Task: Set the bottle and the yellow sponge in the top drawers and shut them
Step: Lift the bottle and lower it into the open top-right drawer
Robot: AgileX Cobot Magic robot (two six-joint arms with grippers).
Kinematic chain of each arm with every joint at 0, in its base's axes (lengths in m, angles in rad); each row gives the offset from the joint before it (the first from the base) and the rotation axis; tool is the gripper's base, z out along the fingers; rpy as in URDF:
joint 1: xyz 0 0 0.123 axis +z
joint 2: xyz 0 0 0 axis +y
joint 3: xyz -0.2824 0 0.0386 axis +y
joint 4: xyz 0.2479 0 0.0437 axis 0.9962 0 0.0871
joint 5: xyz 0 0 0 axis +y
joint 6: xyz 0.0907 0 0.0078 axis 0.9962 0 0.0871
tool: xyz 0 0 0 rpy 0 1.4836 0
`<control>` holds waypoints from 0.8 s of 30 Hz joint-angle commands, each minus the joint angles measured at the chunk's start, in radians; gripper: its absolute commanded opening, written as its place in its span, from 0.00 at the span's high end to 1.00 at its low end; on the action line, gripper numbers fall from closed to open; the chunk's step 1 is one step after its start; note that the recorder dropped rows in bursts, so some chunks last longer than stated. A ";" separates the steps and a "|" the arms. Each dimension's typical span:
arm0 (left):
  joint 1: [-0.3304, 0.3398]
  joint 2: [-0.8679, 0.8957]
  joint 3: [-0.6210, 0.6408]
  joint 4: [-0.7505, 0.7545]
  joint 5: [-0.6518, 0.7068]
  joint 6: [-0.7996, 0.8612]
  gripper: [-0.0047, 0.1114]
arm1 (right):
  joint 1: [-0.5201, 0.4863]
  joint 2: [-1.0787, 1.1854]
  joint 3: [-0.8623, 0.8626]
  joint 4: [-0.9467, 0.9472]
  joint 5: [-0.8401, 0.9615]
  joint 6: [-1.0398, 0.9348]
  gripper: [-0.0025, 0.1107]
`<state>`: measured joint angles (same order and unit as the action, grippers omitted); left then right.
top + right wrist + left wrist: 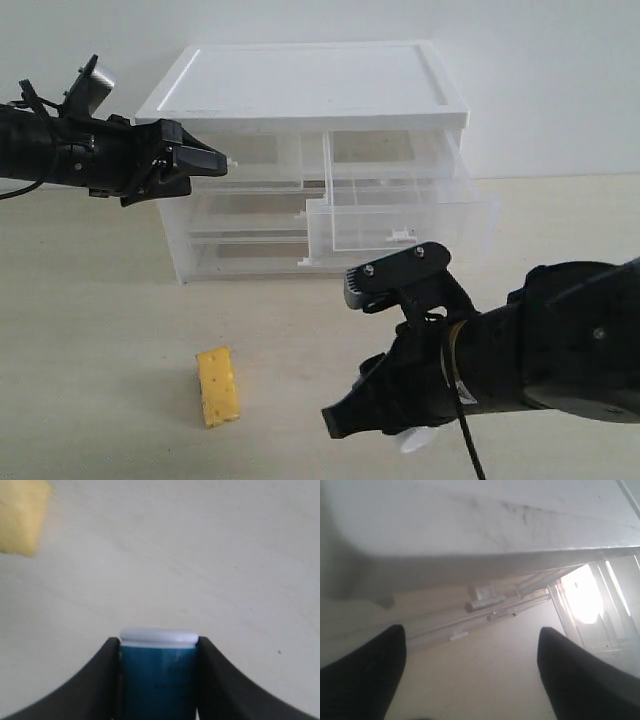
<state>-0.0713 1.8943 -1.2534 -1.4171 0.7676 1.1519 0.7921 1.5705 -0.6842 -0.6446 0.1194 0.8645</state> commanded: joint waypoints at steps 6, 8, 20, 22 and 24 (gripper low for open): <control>0.003 -0.003 0.003 0.053 0.001 -0.009 0.37 | 0.042 -0.303 -0.081 0.003 -0.002 -0.036 0.98; 0.003 -0.003 0.003 0.053 0.001 -0.009 0.37 | 0.042 -0.342 -0.123 -0.002 0.019 -0.055 0.98; 0.003 -0.003 0.003 0.053 0.005 -0.012 0.37 | -0.168 -0.277 -0.280 -0.019 0.034 -0.031 0.98; 0.003 -0.003 0.003 0.053 0.011 -0.012 0.37 | -0.197 -0.233 -0.280 -0.019 -0.036 0.000 0.98; 0.003 -0.003 0.003 0.053 0.011 -0.012 0.37 | -0.225 -0.190 -0.288 -0.019 -0.119 0.012 0.98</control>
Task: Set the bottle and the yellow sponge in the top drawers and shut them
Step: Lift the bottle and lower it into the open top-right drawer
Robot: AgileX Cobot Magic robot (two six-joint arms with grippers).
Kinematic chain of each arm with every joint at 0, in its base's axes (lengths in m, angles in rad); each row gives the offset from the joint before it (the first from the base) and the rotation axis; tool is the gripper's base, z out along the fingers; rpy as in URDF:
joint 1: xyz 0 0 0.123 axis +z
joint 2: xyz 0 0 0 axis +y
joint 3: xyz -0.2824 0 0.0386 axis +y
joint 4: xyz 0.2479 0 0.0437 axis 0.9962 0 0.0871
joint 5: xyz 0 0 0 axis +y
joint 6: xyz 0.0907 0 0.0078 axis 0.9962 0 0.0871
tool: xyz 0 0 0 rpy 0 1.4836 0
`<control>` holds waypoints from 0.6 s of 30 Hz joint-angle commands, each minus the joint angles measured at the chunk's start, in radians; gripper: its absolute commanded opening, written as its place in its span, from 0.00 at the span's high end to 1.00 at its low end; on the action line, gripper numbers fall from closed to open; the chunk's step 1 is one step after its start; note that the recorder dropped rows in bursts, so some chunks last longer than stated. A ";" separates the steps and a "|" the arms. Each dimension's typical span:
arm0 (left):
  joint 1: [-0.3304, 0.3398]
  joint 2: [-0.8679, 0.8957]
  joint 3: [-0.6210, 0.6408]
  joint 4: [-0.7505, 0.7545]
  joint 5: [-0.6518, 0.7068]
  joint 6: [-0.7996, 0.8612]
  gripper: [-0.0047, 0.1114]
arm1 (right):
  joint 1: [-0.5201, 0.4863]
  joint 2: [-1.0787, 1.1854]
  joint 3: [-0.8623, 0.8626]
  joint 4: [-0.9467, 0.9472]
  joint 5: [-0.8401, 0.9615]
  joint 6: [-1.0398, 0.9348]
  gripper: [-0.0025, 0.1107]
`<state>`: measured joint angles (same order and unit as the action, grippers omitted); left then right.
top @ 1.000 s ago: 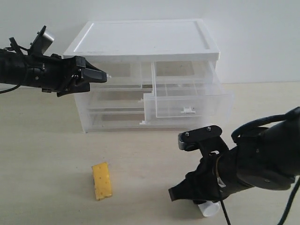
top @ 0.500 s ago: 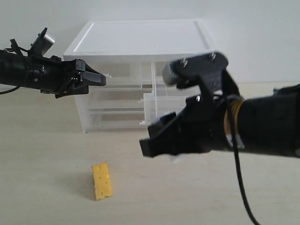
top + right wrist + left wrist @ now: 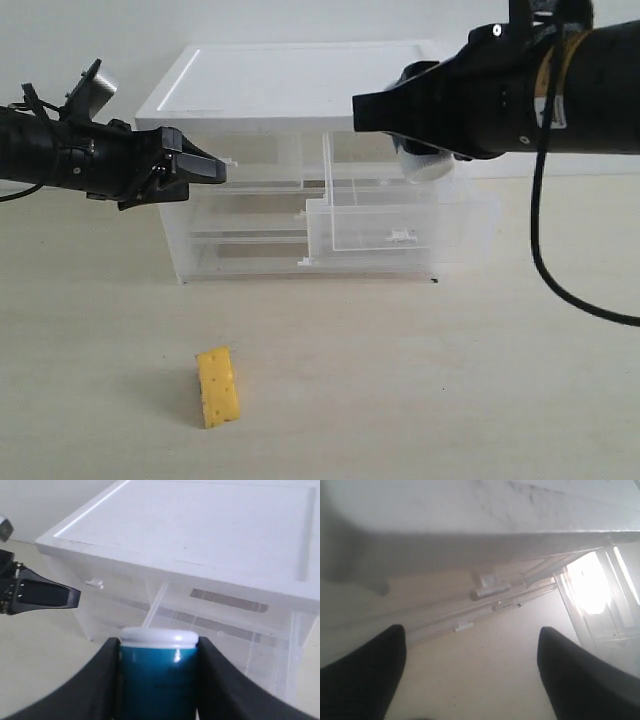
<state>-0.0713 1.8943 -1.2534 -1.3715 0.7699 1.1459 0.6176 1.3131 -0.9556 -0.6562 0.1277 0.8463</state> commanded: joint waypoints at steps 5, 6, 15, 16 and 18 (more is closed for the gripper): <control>0.003 -0.003 0.003 0.007 0.008 -0.006 0.37 | -0.074 0.171 -0.093 -0.008 -0.117 0.030 0.98; 0.003 -0.003 0.003 0.007 0.007 -0.006 0.37 | -0.074 0.194 -0.112 -0.008 -0.095 0.038 0.98; 0.003 -0.003 0.003 0.007 -0.010 -0.002 0.37 | -0.074 0.310 -0.169 -0.003 -0.104 0.082 0.56; 0.003 -0.003 0.003 0.007 -0.013 -0.002 0.37 | -0.074 0.310 -0.169 -0.003 -0.106 0.082 0.52; 0.003 -0.003 0.003 0.007 -0.017 -0.002 0.37 | -0.074 0.310 -0.169 -0.003 -0.109 0.090 0.50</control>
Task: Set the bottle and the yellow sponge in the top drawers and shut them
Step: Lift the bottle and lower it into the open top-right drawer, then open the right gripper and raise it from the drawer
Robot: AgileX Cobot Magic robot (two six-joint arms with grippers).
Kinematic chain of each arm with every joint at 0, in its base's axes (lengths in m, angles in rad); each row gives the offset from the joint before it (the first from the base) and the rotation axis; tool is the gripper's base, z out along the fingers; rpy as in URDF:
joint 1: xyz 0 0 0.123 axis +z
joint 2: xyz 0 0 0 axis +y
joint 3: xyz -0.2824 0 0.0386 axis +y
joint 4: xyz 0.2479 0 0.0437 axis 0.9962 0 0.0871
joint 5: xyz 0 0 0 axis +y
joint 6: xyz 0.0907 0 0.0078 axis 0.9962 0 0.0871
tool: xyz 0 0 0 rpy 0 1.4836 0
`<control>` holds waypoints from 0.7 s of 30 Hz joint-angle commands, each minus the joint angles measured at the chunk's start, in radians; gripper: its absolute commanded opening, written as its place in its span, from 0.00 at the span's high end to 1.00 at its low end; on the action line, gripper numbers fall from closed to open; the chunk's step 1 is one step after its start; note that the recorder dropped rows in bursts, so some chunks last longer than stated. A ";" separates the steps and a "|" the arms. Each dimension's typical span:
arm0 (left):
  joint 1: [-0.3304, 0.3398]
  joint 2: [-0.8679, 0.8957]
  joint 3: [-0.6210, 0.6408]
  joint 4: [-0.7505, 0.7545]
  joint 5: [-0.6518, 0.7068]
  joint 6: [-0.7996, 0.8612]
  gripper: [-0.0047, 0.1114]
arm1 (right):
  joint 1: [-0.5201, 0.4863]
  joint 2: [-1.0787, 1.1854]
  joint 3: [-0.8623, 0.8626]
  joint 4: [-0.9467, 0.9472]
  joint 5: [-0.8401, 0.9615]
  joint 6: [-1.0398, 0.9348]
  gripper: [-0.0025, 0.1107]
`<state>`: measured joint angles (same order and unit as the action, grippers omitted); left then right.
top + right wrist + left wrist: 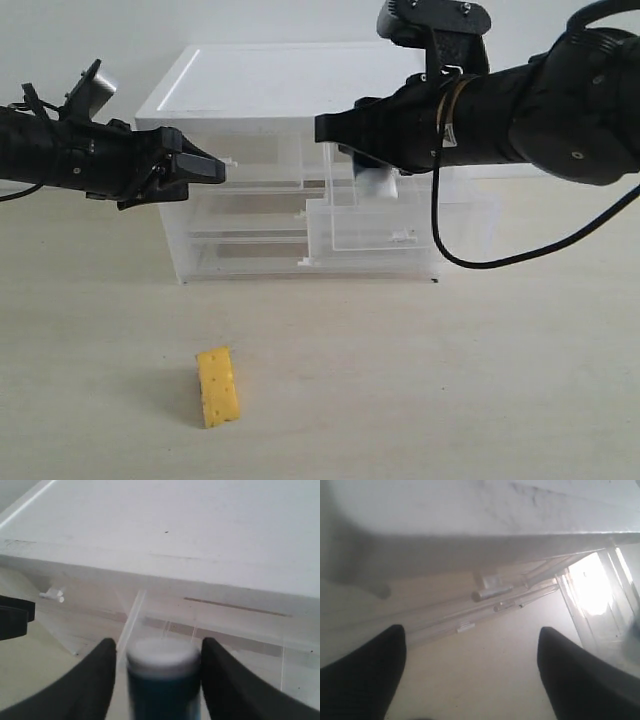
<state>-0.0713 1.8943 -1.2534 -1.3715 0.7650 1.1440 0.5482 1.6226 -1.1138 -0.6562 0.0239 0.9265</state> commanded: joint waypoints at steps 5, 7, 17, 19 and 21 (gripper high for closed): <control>0.003 -0.003 0.003 0.007 -0.008 0.000 0.37 | -0.005 -0.008 -0.015 -0.003 0.026 0.010 0.50; 0.003 -0.003 0.003 0.007 -0.006 0.000 0.37 | -0.005 -0.035 -0.015 -0.003 0.055 0.008 0.50; 0.003 -0.003 0.003 0.007 -0.009 0.006 0.37 | 0.057 -0.294 -0.015 0.198 0.477 -0.228 0.50; 0.003 -0.003 0.003 0.007 -0.009 0.006 0.37 | 0.078 -0.322 -0.015 0.348 0.548 -0.369 0.50; 0.003 -0.003 0.003 0.001 -0.009 0.007 0.37 | 0.092 -0.331 -0.015 0.463 0.622 -0.477 0.50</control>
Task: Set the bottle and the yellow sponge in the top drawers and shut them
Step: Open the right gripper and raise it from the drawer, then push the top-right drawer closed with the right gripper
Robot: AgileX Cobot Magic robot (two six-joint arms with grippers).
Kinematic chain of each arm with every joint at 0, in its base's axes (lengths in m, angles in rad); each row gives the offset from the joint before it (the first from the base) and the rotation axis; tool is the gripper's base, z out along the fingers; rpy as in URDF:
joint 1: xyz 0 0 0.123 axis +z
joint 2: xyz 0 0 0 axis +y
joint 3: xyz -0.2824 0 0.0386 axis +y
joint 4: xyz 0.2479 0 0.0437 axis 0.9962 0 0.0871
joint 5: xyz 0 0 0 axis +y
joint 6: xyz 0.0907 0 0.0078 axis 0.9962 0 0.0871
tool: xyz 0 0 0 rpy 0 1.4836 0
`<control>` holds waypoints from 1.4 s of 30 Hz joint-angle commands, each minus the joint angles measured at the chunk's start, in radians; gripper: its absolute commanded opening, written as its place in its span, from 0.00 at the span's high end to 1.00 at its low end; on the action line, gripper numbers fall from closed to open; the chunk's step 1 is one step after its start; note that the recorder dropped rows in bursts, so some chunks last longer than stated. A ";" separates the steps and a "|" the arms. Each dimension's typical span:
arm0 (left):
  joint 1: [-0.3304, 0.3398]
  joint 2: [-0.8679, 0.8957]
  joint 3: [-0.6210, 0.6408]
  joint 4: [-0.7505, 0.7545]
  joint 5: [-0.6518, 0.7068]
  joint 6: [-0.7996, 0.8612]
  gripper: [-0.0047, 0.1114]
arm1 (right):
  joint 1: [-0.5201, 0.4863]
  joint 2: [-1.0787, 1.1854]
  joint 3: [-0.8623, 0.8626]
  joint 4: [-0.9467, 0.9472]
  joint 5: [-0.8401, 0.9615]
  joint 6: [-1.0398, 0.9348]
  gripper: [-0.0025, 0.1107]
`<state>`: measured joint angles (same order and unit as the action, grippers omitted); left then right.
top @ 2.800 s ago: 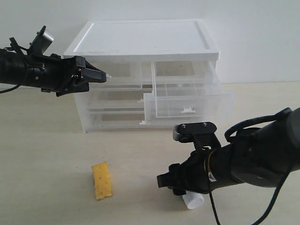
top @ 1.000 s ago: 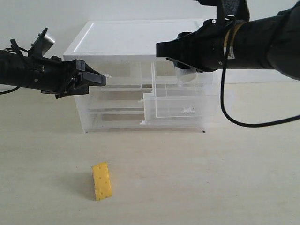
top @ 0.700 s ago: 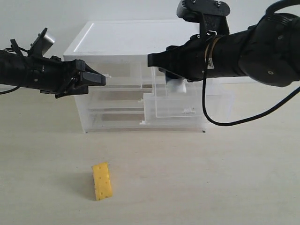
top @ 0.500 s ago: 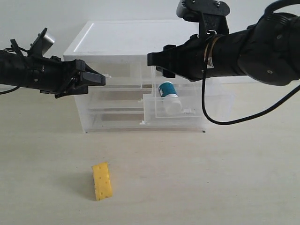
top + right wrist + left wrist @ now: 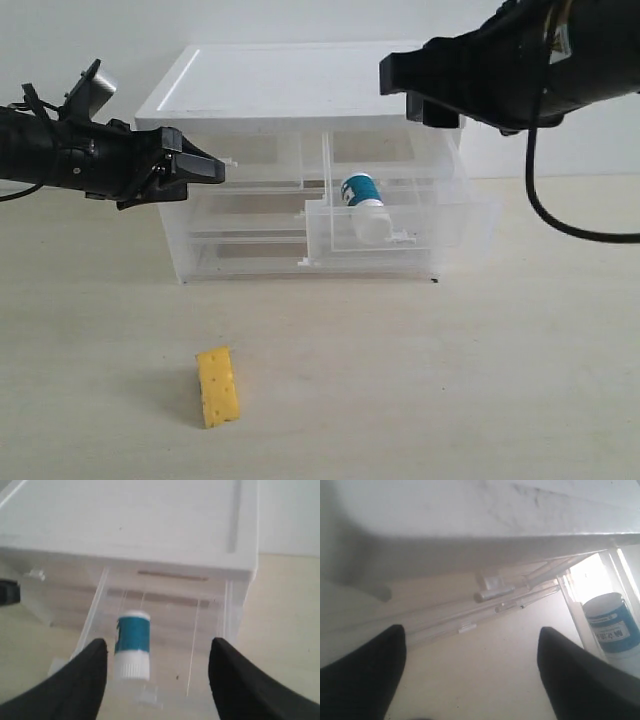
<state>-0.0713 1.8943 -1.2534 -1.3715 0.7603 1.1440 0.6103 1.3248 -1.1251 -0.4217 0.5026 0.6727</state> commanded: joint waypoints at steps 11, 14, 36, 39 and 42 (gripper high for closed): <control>0.003 -0.003 0.003 0.001 0.008 0.007 0.37 | 0.030 0.032 0.134 0.340 0.146 -0.305 0.50; 0.003 -0.003 0.003 0.001 0.008 0.007 0.37 | 0.028 0.085 0.187 0.340 0.027 -0.305 0.50; 0.003 -0.003 0.003 -0.004 -0.012 0.022 0.37 | -0.105 0.323 -0.013 0.221 -0.308 -0.261 0.50; 0.003 -0.003 0.003 -0.008 -0.012 0.026 0.37 | -0.116 0.347 -0.048 0.221 -0.318 -0.261 0.50; 0.003 -0.003 0.003 -0.008 -0.012 0.026 0.37 | -0.117 0.422 -0.119 0.217 -0.322 -0.261 0.50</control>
<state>-0.0713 1.8943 -1.2534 -1.3715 0.7507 1.1621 0.5002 1.7080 -1.2059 -0.1921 0.1981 0.4200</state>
